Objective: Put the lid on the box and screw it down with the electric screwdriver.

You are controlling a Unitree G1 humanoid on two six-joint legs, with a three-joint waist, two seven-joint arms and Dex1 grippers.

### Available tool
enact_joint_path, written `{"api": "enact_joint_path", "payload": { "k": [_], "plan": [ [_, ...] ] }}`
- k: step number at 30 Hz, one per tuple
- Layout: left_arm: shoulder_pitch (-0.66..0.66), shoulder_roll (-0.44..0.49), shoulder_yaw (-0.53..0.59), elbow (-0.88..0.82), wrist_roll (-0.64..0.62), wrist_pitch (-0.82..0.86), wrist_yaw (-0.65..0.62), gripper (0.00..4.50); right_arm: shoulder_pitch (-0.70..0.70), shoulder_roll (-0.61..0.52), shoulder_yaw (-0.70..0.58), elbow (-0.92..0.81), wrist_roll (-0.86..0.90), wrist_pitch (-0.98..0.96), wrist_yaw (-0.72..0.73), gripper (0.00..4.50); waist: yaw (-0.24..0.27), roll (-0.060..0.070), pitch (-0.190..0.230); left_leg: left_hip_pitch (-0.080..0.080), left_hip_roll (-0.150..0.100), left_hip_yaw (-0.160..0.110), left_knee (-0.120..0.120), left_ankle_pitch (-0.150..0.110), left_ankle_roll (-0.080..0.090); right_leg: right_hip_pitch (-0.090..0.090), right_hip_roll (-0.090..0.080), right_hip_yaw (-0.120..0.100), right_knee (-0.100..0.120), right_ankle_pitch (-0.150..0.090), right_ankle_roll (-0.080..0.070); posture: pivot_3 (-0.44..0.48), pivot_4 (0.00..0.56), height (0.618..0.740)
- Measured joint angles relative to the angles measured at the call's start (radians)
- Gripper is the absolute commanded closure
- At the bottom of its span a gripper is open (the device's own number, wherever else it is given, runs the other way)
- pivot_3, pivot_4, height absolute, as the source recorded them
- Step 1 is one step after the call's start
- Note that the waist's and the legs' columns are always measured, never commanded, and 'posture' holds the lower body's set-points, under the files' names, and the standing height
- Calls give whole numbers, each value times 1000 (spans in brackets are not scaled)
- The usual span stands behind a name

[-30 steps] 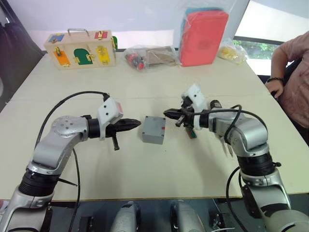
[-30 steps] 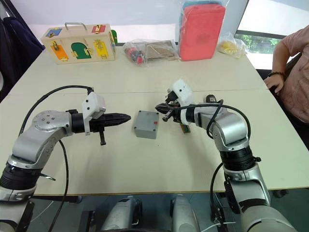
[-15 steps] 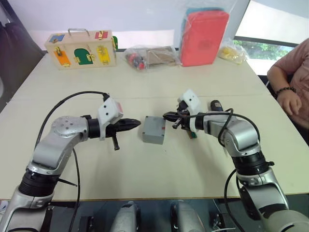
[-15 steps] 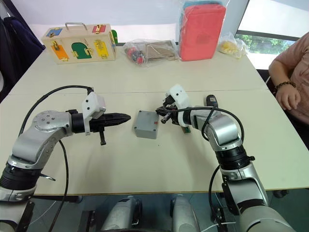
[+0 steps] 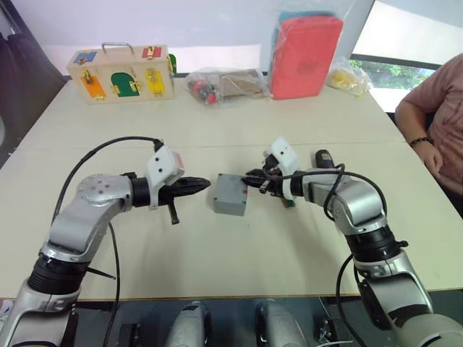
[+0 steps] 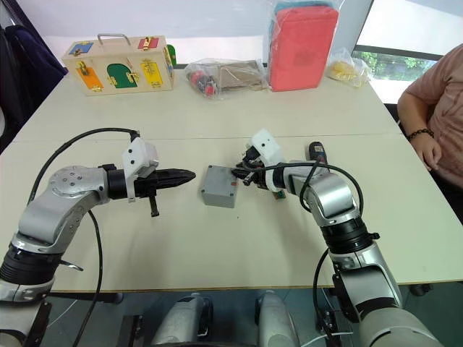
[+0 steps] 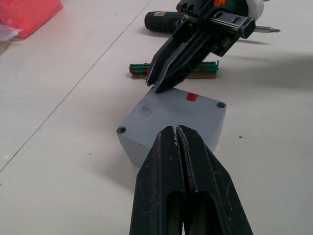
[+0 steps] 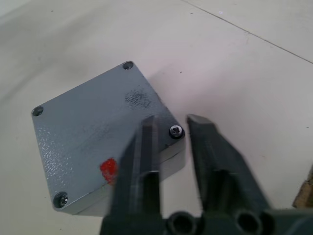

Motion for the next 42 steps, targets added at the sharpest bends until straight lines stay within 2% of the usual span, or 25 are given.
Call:
{"api": "enact_joint_path", "payload": {
  "k": [1,2,3,4,6,9,13,15,18,21,26,32,36,37,38,40,42],
  "plan": [
    [0,0,0,0,0,0,0,4500,0,-5,1,0,1,1,3,1875,0,0,0,0,0,0,0,0,0,0,0,0,0,0,0,0,150,730],
    [0,0,0,-1,0,0,1,4500,0,-20,1,-2,1,3,11,1319,1,0,0,0,0,0,0,0,0,0,0,0,0,0,0,0,150,730],
    [1,0,0,-1,0,0,1,4500,0,-22,0,-2,1,3,12,1087,2,0,0,0,0,0,0,0,0,0,0,0,0,0,0,0,150,730],
    [1,0,0,-2,-1,1,2,4500,0,-31,0,-8,1,9,15,646,1,0,0,0,0,0,0,0,0,0,0,0,0,0,0,0,150,730],
    [-1,-3,-1,-4,-1,1,2,4500,-2,-67,-2,-31,6,31,26,305,2,0,0,0,0,0,0,0,0,0,0,0,0,0,0,0,150,730],
    [-7,-15,-4,-7,-3,2,2,4500,-17,-149,-40,-79,21,72,44,305,4,0,0,0,0,0,0,0,0,0,-1,0,0,0,0,0,150,730],
    [-35,-29,-8,-10,-23,2,-8,4500,-88,-317,-107,-114,45,233,57,305,4,0,0,-1,0,0,0,0,0,0,-1,0,0,0,0,0,150,730],
    [-54,-40,-10,-13,-25,-1,-22,4500,-130,-435,-99,-97,48,329,80,305,4,0,0,0,0,0,0,0,0,0,-1,0,-1,0,0,0,150,730],
    [-60,-46,-12,-9,-25,-17,-44,4500,-175,-546,-63,-13,38,433,103,305,3,0,0,0,0,1,0,0,0,0,0,0,-2,0,0,0,150,730],
    [-79,-68,-27,3,-24,-38,-61,4500,-241,-556,10,102,35,530,108,305,-6,0,0,0,0,2,0,0,0,0,0,1,-1,0,0,0,150,730],
    [-86,-91,-52,12,-21,-50,-66,4500,-311,-545,125,269,29,572,138,305,0,0,0,0,0,2,0,0,0,0,0,1,-2,0,0,0,150,730],
    [-85,-98,-58,12,-21,-50,-65,4500,-336,-455,186,472,9,589,141,305,1,0,0,-1,0,2,0,0,0,0,0,1,-2,0,0,0,150,730],
    [-85,-103,-61,12,-20,-52,-64,4500,-348,-427,218,533,-10,560,149,305,1,0,0,-1,0,2,0,0,0,0,0,1,-2,0,0,0,150,730],
    [-85,-103,-63,12,-19,-52,-64,4500,-351,-422,221,543,-18,550,153,541,1,0,0,-1,0,2,0,0,0,0,0,1,-2,0,0,0,150,730],
    [-85,-103,-64,12,-16,-52,-63,4500,-357,-414,225,556,-24,541,156,541,1,-1,0,0,0,2,1,0,0,0,0,0,-2,0,0,0,150,730],
    [-85,-105,-72,14,-7,-58,-61,4500,-365,-399,244,577,-46,511,164,997,-3,-2,-1,1,0,2,1,0,0,1,0,1,-1,0,0,0,150,730],
    [-85,-106,-72,22,0,-68,-59,4500,-376,-385,258,598,-70,491,170,1713,-6,-3,-2,1,0,2,1,0,0,2,1,1,-1,0,0,0,150,730]
  ]
}}
